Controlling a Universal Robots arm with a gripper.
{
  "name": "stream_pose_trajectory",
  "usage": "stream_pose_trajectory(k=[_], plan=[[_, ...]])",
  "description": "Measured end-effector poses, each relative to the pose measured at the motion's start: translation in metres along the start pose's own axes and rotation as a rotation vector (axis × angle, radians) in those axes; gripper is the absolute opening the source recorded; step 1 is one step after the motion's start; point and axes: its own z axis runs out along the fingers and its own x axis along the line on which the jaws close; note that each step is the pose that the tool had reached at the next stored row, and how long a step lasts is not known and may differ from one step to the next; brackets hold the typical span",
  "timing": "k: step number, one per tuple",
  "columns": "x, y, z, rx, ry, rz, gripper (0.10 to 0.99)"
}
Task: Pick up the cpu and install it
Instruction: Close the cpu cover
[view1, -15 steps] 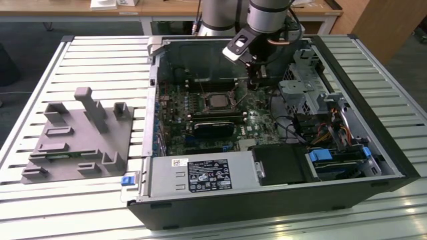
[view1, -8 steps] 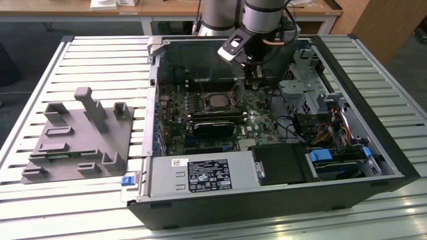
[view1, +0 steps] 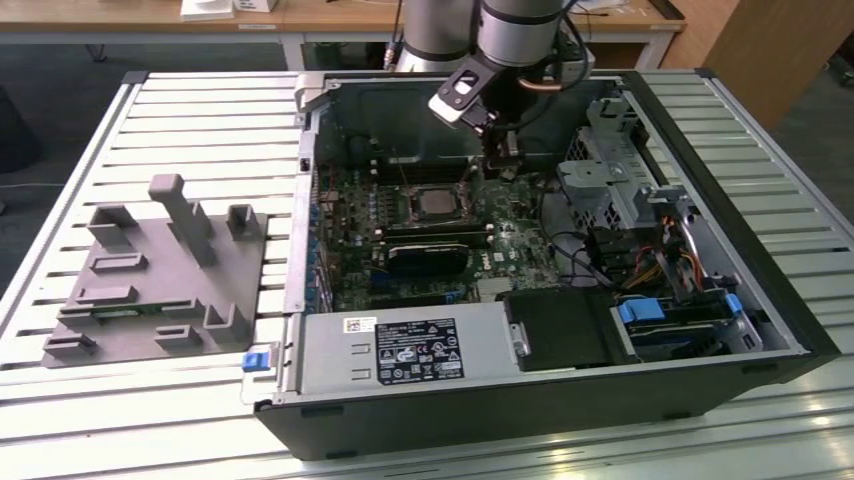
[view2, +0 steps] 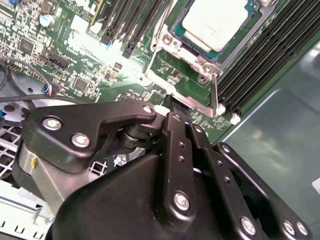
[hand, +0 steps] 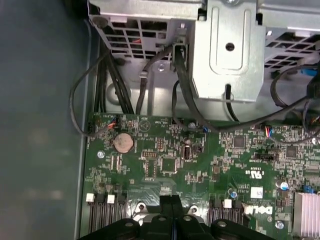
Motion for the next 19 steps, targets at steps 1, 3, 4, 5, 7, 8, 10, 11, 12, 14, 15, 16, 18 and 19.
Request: stream_pose_trajectory(k=[1,3,4,5,7,8,10,11,12,14,15,16,18,19], plan=[[0.0,-0.001,0.0,0.0,0.0,0.0,0.106],[0.0001,-0.003,-0.0001,0.0,-0.0001,0.0,0.106],[0.0002,-0.004,-0.0001,0.0,0.0,0.0,0.106],[0.0002,-0.005,-0.0001,0.0,0.0,0.0,0.106],[0.0003,-0.007,-0.0001,0.0,-0.0001,0.0,0.106],[0.0004,-0.008,-0.0002,0.0,0.0,0.0,0.106],[0.0004,-0.0095,-0.0002,0.0,0.0,0.0,0.106],[0.0005,-0.0103,-0.0002,0.0,0.0,0.0,0.106],[0.0005,-0.0113,-0.0002,0.0,0.0,0.0,0.106],[0.0006,-0.0134,-0.0002,0.0,0.0,0.0,0.106],[0.0007,-0.0143,-0.0002,0.0,0.0,0.0,0.106],[0.0007,-0.0153,-0.0003,0.0,0.0,0.0,0.106],[0.0008,-0.0173,-0.0002,0.0,0.0,0.0,0.106],[0.0008,-0.0182,-0.0002,0.0,0.0,0.0,0.106]])
